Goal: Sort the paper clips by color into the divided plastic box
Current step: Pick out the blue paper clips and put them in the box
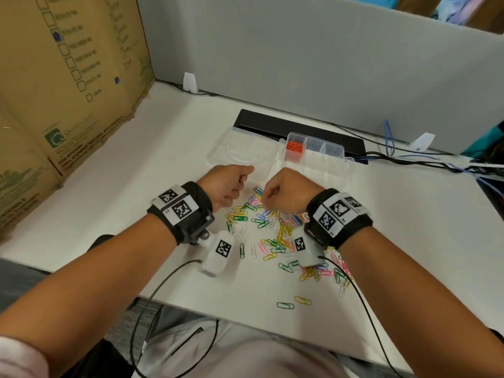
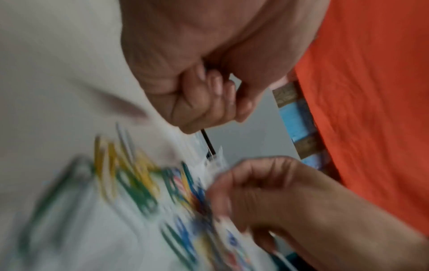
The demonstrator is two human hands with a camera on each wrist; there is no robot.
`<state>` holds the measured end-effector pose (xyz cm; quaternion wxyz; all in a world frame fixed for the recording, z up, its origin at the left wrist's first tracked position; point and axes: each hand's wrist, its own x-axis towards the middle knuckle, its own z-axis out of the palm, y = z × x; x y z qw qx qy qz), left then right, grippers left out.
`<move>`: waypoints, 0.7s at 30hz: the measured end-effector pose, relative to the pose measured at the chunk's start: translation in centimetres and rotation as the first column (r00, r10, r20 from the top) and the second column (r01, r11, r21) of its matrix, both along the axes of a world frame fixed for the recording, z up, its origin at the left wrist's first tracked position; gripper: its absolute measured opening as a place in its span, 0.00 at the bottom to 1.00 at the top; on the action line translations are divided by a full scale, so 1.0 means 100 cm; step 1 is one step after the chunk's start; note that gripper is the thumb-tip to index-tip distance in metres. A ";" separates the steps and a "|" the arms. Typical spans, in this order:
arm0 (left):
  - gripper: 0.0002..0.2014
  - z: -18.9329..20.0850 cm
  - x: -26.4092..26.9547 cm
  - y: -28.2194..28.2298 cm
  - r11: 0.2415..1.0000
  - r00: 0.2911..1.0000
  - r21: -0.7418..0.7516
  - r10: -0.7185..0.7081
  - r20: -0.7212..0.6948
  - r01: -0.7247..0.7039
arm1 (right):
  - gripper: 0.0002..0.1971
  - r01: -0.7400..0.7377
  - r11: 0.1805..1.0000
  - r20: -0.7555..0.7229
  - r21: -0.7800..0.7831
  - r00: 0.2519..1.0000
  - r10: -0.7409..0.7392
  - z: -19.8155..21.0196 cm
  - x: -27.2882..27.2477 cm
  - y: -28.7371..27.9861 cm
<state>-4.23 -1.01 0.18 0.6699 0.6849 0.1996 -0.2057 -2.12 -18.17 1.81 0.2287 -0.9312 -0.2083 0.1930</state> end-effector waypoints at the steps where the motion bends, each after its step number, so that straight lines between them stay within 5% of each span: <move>1: 0.16 0.002 0.003 0.002 0.981 0.998 0.185 -0.060 0.033 0.053 | 0.05 -0.025 0.997 -0.018 -0.076 1.000 0.023 -0.004 -0.001 0.000; 4: 0.15 0.002 0.015 0.002 0.788 0.958 0.579 -0.283 0.036 0.211 | 0.05 -0.032 0.986 0.002 -0.163 0.999 0.033 -0.009 -0.004 0.000; 9: 0.24 -0.005 0.031 -0.010 0.428 0.855 0.820 -0.500 -0.136 0.381 | 0.07 -0.057 0.984 0.059 -0.170 0.996 0.068 -0.013 -0.005 -0.004; 11: 0.24 -0.005 0.034 -0.012 0.375 0.838 0.841 -0.523 -0.154 0.389 | 0.07 -0.070 0.982 0.074 -0.173 0.994 0.084 -0.014 -0.006 -0.008; 16: 0.19 -0.006 0.033 -0.003 0.396 0.818 0.797 -0.539 -0.201 0.456 | 0.08 -0.008 1.000 0.078 0.020 0.997 0.006 -0.010 -0.006 -0.010; 21: 0.12 -0.003 0.030 0.015 0.702 0.893 0.569 -0.426 -0.146 0.428 | 0.05 -0.050 0.997 -0.020 -0.059 0.999 0.049 -0.012 -0.010 0.008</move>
